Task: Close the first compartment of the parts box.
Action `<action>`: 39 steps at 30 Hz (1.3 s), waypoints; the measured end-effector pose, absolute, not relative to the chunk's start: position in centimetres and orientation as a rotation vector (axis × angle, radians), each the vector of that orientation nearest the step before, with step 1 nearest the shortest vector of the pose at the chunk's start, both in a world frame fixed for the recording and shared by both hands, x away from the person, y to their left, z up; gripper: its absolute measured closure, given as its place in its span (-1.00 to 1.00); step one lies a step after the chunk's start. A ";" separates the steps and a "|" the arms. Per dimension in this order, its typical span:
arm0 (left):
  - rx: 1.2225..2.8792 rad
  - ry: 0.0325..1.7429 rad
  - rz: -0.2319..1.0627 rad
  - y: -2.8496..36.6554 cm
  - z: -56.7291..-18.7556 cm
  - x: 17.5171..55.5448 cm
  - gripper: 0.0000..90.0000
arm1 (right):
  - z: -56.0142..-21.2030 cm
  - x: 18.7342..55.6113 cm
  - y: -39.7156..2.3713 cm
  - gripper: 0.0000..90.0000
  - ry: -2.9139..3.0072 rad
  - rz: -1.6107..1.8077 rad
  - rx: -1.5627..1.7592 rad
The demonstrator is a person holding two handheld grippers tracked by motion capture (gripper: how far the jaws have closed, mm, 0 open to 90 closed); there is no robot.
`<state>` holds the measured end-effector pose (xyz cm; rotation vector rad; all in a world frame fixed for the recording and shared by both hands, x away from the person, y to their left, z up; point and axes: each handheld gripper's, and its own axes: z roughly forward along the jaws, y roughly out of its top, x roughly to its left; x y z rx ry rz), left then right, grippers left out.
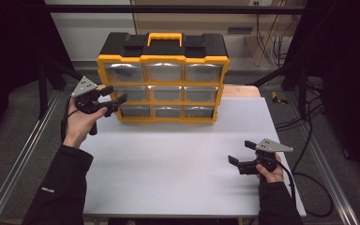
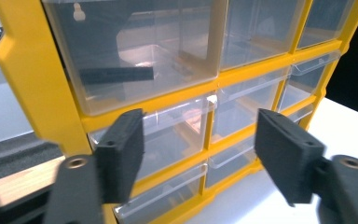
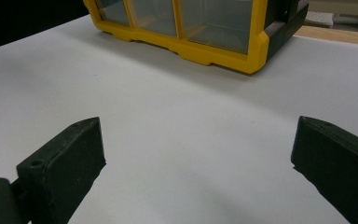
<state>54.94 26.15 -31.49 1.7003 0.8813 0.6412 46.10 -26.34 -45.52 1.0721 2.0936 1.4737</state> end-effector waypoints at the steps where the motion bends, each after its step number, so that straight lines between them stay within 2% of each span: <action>1: 1.701 0.878 0.634 26.2 -31.6 54.8 -0.41 | -45.5 46.1 -26.3 -0.93 2.094 1.474 1.072; 9: 1.700 0.853 0.591 26.6 -32.7 53.7 -0.81 | -45.6 46.1 -26.3 -0.93 2.098 1.470 1.074; 12: 1.699 0.851 0.574 26.8 -33.2 53.3 -0.88 | -45.6 46.1 -26.3 -0.94 2.095 1.475 1.073; 26: 1.701 0.792 0.517 26.7 -35.8 51.5 -1.00 | -45.6 46.1 -26.3 -0.93 2.096 1.471 1.067; 39: 1.729 0.789 0.479 27.2 -39.2 50.2 -1.00 | -45.6 46.1 -26.2 -0.93 2.100 1.468 1.064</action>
